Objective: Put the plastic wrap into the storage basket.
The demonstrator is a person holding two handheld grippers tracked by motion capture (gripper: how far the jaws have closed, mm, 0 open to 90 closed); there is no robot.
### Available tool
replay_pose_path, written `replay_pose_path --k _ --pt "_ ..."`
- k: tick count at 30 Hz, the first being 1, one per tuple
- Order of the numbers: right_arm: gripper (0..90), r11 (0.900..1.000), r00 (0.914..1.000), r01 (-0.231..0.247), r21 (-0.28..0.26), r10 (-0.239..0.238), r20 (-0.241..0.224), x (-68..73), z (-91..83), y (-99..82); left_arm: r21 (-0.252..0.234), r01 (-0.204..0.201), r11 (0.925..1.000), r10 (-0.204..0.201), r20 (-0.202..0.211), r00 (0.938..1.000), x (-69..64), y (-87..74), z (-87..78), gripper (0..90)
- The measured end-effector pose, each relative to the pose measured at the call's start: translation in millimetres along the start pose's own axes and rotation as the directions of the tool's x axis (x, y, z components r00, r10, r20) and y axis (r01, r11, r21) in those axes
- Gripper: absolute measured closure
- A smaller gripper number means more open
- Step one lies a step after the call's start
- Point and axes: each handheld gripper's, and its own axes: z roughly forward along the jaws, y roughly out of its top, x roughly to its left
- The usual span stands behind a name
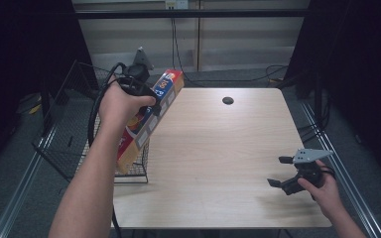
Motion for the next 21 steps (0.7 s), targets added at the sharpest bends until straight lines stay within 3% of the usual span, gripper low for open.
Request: replay_pose_path --k 4,5,6,7,11,12,21 --pt "2.2 1.0000 1.0000 0.008 -0.001 -0.008 0.005 -0.2 0.4 0.0 -0.012 0.032 0.9994 -0.032 -0.005 0.9995 2.1 -1.7 -2.8 43.0" --pt "2.2 1.0000 1.0000 0.008 -0.002 -0.008 0.006 -0.1 0.4 0.0 -0.011 0.016 0.9998 -0.016 -0.008 0.9998 4.3 -1.7 -3.9 43.0" --pt "2.2 1.0000 1.0000 0.002 0.002 -0.002 -0.001 0.2 -0.1 0.1 -0.011 0.032 0.9994 -0.032 -0.007 0.9995 4.0 -2.3 -4.5 43.1" --pt "2.2 1.0000 1.0000 -0.001 0.002 0.001 -0.005 0.2 -0.2 0.2 -0.014 0.022 0.9996 -0.023 -0.009 0.9997 5.9 -2.5 -5.6 43.1" --pt "2.2 1.0000 1.0000 0.000 0.001 0.000 -0.003 0.1 -0.3 0.3 -0.029 0.051 0.9982 -0.052 -0.015 0.9985 9.8 -4.2 -7.7 43.0" --pt "2.2 1.0000 1.0000 0.000 0.000 0.000 -0.001 0.3 0.0 0.2 -0.024 0.039 0.9990 -0.039 -0.014 0.9991 11.9 -4.4 -8.4 43.1" --pt "2.2 1.0000 1.0000 0.003 -0.005 -0.003 0.006 0.6 -0.6 0.6 -0.034 0.079 0.9963 -0.080 -0.030 0.9964 25.0 -8.6 -11.5 43.1"
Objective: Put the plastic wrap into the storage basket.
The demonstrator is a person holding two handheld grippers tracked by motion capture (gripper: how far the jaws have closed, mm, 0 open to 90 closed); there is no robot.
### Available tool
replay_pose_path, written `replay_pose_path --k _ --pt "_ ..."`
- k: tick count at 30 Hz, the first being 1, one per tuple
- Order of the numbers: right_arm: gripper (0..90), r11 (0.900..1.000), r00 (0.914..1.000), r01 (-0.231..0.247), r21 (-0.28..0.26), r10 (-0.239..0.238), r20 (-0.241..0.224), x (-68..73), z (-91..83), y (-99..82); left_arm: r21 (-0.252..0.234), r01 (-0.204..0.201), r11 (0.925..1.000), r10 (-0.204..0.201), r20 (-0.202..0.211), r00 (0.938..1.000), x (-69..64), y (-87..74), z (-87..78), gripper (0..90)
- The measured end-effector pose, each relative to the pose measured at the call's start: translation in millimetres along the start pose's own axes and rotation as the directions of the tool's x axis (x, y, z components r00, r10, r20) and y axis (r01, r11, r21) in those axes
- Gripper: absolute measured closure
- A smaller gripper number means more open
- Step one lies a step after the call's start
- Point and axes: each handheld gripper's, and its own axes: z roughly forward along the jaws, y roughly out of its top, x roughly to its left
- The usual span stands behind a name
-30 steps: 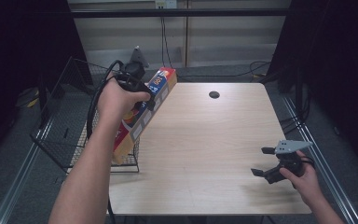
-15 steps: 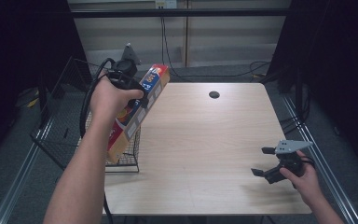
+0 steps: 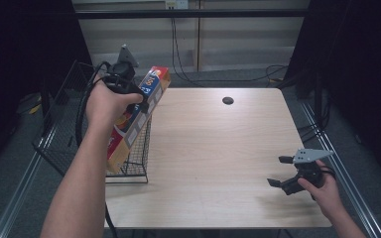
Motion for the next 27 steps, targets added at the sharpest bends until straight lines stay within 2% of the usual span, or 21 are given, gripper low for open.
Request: replay_pose_path --k 1,2,3,4,5,6,15,16,17,21,23,24,27 --pt "2.3 1.0000 1.0000 0.001 -0.001 -0.001 0.000 0.0 -0.2 0.1 -0.002 0.010 0.9999 -0.010 -0.004 0.9999 0.8 -0.2 -0.5 43.1" --pt "2.2 1.0000 1.0000 0.001 -0.002 -0.001 0.000 -0.1 -0.3 0.1 0.001 0.002 1.0000 -0.002 -0.014 0.9999 3.1 -0.5 -1.3 43.1" --pt "2.2 1.0000 1.0000 0.006 -0.005 -0.006 0.004 -0.5 -0.1 0.2 0.001 0.021 0.9998 -0.021 -0.014 0.9997 3.5 -0.9 -1.7 43.1" --pt "2.2 1.0000 1.0000 0.006 -0.004 -0.006 0.004 -0.5 -0.1 0.2 0.002 0.012 0.9999 -0.012 -0.016 0.9998 5.4 -1.1 -1.8 43.1" --pt "2.2 1.0000 1.0000 0.006 -0.005 -0.006 0.004 -0.4 0.0 0.2 -0.002 0.033 0.9995 -0.033 -0.014 0.9994 5.3 -1.8 -1.7 43.1" --pt "2.2 1.0000 1.0000 0.006 -0.006 -0.006 0.003 -0.2 0.0 0.4 0.000 0.018 0.9998 -0.018 -0.019 0.9997 8.1 -2.0 -2.2 43.1" --pt "2.2 0.9999 1.0000 0.008 -0.011 -0.008 0.004 -0.3 -0.3 0.7 -0.001 0.056 0.9984 -0.056 -0.028 0.9981 14.7 -5.0 -3.6 43.1" --pt "2.2 0.9999 1.0000 0.007 -0.011 -0.007 0.001 -0.4 -0.6 0.7 -0.001 0.047 0.9989 -0.047 -0.030 0.9985 16.9 -5.2 -3.8 43.1" --pt "2.2 0.9999 1.0000 0.006 -0.011 -0.006 0.003 -0.3 -0.7 0.7 -0.002 0.059 0.9982 -0.059 -0.034 0.9977 17.2 -5.6 -3.7 43.1" --pt "2.2 0.9999 1.0000 0.007 -0.010 -0.007 0.002 -0.4 -0.9 0.6 0.003 0.056 0.9984 -0.056 -0.040 0.9976 21.4 -6.9 -4.8 43.1" --pt "2.2 0.9999 1.0000 0.008 -0.011 -0.008 0.004 -0.3 -0.5 0.5 -0.003 0.074 0.9973 -0.074 -0.038 0.9966 22.6 -7.9 -5.1 43.1" --pt "2.2 0.9999 1.0000 0.007 -0.011 -0.007 0.004 -0.2 -0.5 0.5 -0.001 0.066 0.9978 -0.066 -0.044 0.9969 24.5 -8.1 -5.6 43.1" --pt "2.2 0.9999 1.0000 0.008 -0.009 -0.008 0.005 0.1 -1.0 0.9 0.001 0.079 0.9969 -0.079 -0.054 0.9954 26.5 -9.0 -6.0 43.1"
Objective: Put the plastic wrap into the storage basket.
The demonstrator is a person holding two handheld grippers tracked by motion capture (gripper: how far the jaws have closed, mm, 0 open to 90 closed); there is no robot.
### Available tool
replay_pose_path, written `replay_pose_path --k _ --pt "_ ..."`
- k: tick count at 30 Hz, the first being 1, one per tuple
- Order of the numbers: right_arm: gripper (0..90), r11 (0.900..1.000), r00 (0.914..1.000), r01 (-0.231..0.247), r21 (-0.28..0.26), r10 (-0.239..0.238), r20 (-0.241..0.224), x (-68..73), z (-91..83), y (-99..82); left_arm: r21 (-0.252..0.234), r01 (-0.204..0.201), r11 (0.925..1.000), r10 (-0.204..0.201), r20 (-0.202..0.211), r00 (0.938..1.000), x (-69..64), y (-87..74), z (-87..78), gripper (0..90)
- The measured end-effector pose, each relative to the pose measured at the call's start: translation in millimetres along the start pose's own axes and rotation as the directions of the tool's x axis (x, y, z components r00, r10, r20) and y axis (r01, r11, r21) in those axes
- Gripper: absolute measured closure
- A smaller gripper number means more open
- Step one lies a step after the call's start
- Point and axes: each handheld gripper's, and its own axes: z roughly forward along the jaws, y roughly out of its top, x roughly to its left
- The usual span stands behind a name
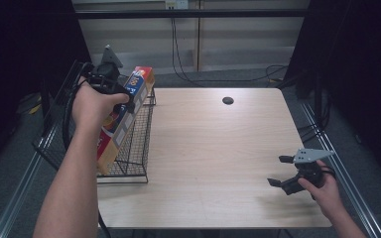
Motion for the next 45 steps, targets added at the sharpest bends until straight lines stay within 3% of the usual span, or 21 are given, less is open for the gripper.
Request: replay_pose_path --k 14,29,40,45 --pt "2.2 1.0000 1.0000 0.001 0.004 -0.001 0.004 0.6 1.5 0.1 -0.005 0.015 0.9999 -0.015 -0.015 0.9998 13.0 -4.2 -3.3 43.2" --pt "2.2 1.0000 1.0000 0.002 0.005 -0.002 -0.003 1.1 2.3 0.6 -0.029 0.091 0.9954 -0.093 -0.045 0.9947 34.9 -9.8 -3.9 43.2" --pt "2.2 1.0000 1.0000 0.003 0.004 -0.003 -0.003 1.2 2.7 0.6 -0.028 0.113 0.9932 -0.115 -0.072 0.9907 49.5 -12.9 -3.1 43.2" --pt "2.2 1.0000 1.0000 0.004 0.008 -0.004 -0.006 1.6 4.6 0.5 -0.028 0.125 0.9918 -0.126 -0.063 0.9900 54.8 -14.8 -1.2 43.2"
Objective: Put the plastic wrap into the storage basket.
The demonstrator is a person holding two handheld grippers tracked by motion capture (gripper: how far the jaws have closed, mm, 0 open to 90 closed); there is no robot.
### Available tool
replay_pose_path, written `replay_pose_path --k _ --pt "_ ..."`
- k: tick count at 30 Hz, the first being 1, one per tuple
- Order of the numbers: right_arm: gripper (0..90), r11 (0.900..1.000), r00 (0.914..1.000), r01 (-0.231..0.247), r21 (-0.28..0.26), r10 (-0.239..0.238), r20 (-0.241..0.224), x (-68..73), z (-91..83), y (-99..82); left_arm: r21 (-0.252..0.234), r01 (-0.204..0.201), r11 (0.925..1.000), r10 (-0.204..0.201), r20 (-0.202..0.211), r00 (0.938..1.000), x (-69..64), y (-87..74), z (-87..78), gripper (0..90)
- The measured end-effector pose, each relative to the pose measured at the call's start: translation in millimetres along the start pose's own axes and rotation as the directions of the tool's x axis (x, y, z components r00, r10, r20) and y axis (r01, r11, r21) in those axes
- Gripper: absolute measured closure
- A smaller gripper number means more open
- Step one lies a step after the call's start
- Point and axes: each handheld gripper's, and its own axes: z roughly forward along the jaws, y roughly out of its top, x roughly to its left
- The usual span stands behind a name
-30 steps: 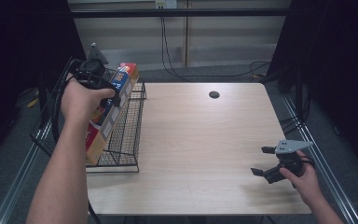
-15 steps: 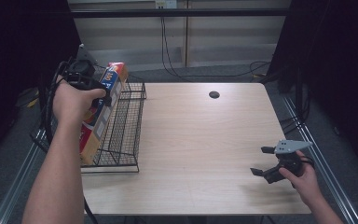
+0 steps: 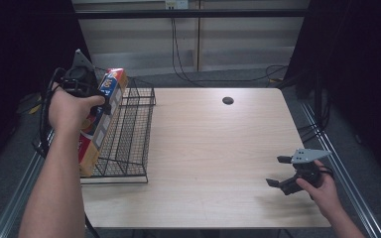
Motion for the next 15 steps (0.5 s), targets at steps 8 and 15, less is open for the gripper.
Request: replay_pose_path --k 8,15 --pt "2.2 1.0000 1.0000 -0.001 0.000 0.001 0.004 0.3 -0.3 0.0 0.003 0.013 0.9999 -0.013 -0.012 0.9998 10.2 0.4 0.9 43.1" --pt "2.2 1.0000 1.0000 0.001 -0.001 -0.001 0.006 0.6 0.5 0.0 -0.001 0.022 0.9998 -0.022 -0.022 0.9995 15.4 1.2 2.0 43.1"
